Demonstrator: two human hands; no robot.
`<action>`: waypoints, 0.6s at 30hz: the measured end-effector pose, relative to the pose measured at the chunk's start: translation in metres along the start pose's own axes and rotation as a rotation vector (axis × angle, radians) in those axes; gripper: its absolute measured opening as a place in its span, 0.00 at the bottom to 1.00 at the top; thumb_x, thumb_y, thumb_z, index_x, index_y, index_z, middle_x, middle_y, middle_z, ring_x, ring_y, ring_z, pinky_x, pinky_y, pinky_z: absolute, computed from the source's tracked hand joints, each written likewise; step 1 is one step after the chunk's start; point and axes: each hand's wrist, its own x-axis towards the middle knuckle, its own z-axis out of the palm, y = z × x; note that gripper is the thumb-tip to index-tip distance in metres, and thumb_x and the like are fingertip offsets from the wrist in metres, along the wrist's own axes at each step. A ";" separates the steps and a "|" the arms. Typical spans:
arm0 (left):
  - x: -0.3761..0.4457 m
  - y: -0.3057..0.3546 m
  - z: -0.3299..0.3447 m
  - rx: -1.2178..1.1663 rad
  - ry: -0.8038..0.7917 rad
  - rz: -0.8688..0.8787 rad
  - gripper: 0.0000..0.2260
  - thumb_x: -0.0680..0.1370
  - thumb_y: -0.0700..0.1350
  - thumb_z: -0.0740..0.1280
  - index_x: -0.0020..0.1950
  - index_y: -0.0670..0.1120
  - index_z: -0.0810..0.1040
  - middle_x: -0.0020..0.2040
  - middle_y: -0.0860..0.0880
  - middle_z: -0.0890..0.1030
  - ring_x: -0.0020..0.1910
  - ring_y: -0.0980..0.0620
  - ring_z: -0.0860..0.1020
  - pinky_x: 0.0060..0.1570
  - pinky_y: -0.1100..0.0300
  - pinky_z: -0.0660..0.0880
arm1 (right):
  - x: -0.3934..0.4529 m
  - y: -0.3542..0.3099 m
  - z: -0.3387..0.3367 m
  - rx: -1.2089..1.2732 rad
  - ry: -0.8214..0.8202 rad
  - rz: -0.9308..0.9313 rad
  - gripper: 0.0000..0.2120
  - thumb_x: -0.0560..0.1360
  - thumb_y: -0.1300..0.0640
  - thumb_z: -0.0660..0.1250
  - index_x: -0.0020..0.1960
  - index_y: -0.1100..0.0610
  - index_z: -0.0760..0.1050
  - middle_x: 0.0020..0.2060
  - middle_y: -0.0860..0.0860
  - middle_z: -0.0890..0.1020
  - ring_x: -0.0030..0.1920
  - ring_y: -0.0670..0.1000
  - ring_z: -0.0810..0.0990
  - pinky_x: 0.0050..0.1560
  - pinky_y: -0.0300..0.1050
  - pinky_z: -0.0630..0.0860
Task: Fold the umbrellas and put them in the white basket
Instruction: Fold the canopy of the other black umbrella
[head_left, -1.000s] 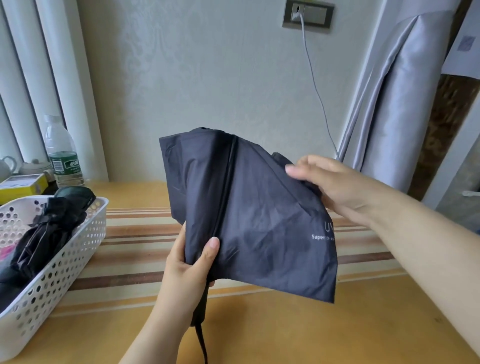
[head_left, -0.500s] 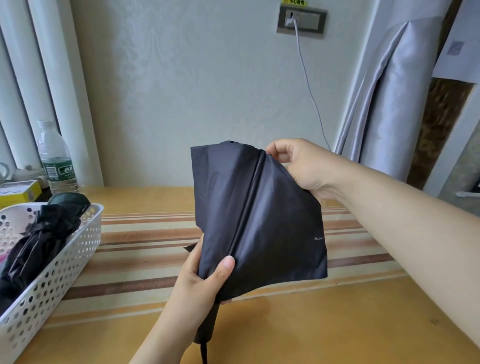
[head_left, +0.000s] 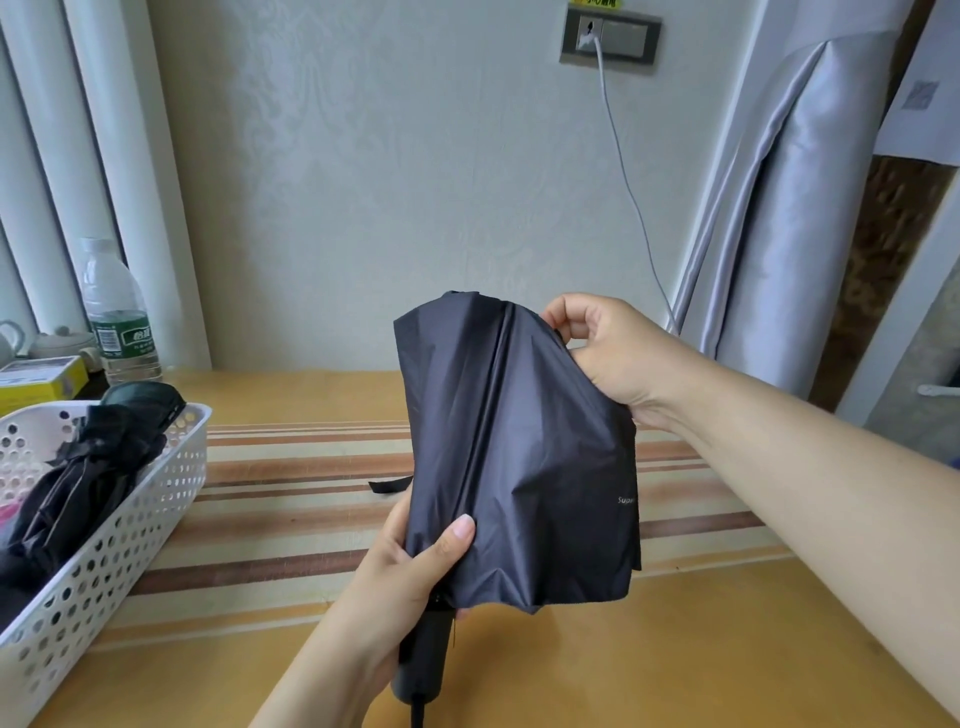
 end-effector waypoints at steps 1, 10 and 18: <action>0.000 0.001 0.001 0.001 0.004 0.006 0.25 0.66 0.44 0.72 0.63 0.46 0.75 0.37 0.48 0.82 0.27 0.54 0.78 0.27 0.64 0.74 | -0.001 0.000 -0.001 -0.002 -0.017 0.005 0.13 0.75 0.70 0.67 0.40 0.53 0.75 0.37 0.50 0.76 0.36 0.47 0.72 0.35 0.35 0.71; 0.005 0.002 -0.004 0.032 0.196 0.176 0.22 0.67 0.48 0.78 0.59 0.55 0.77 0.46 0.48 0.84 0.35 0.50 0.79 0.31 0.59 0.75 | -0.047 -0.017 -0.021 -0.280 0.112 0.240 0.38 0.60 0.20 0.50 0.54 0.47 0.72 0.48 0.50 0.80 0.49 0.52 0.81 0.59 0.56 0.75; 0.006 0.000 -0.004 0.090 0.286 0.336 0.31 0.68 0.51 0.78 0.69 0.57 0.71 0.62 0.54 0.79 0.61 0.53 0.78 0.60 0.47 0.75 | -0.067 -0.010 -0.004 -0.304 0.056 0.019 0.12 0.67 0.46 0.75 0.47 0.49 0.79 0.37 0.42 0.84 0.39 0.42 0.82 0.41 0.41 0.79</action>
